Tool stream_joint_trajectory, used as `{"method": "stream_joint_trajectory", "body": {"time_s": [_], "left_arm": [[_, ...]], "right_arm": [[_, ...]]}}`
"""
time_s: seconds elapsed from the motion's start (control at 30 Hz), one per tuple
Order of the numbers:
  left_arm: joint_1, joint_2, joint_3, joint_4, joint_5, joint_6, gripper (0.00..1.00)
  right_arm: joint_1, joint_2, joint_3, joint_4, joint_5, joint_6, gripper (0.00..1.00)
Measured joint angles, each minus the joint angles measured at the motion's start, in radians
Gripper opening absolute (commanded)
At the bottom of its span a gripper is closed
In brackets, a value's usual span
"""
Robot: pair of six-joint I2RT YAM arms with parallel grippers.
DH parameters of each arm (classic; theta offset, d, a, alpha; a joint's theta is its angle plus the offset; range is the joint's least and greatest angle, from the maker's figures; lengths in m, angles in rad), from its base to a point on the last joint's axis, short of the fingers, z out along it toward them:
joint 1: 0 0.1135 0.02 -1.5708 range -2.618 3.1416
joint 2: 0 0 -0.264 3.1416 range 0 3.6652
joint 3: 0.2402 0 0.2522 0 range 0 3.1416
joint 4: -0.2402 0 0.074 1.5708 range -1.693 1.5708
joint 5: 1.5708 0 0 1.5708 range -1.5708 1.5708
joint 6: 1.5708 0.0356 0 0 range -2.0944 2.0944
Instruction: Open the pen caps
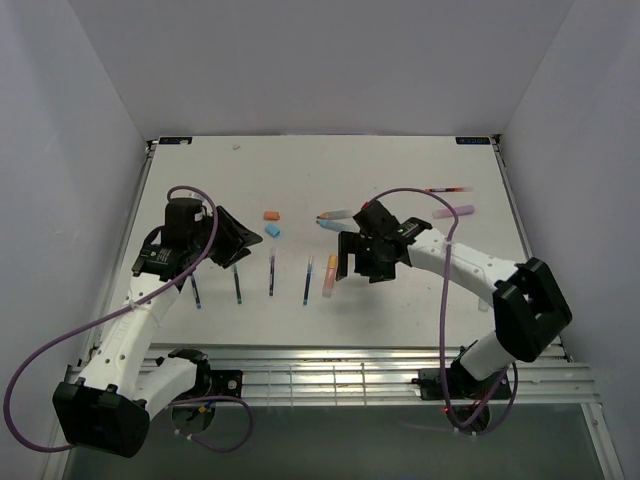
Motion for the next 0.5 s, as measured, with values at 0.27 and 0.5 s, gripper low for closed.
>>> {"method": "stream_joint_trajectory", "body": {"time_s": [0.27, 0.5], "left_arm": [[0.000, -0.001, 0.000, -0.022, 0.011, 0.004, 0.57], [-0.002, -0.002, 0.000, -0.032, 0.014, 0.020, 0.57]], "right_arm": [[0.016, 0.234, 0.084, 0.019, -0.060, 0.149, 0.81], [0.039, 0.372, 0.237, 0.012, -0.045, 0.211, 0.71]]}}
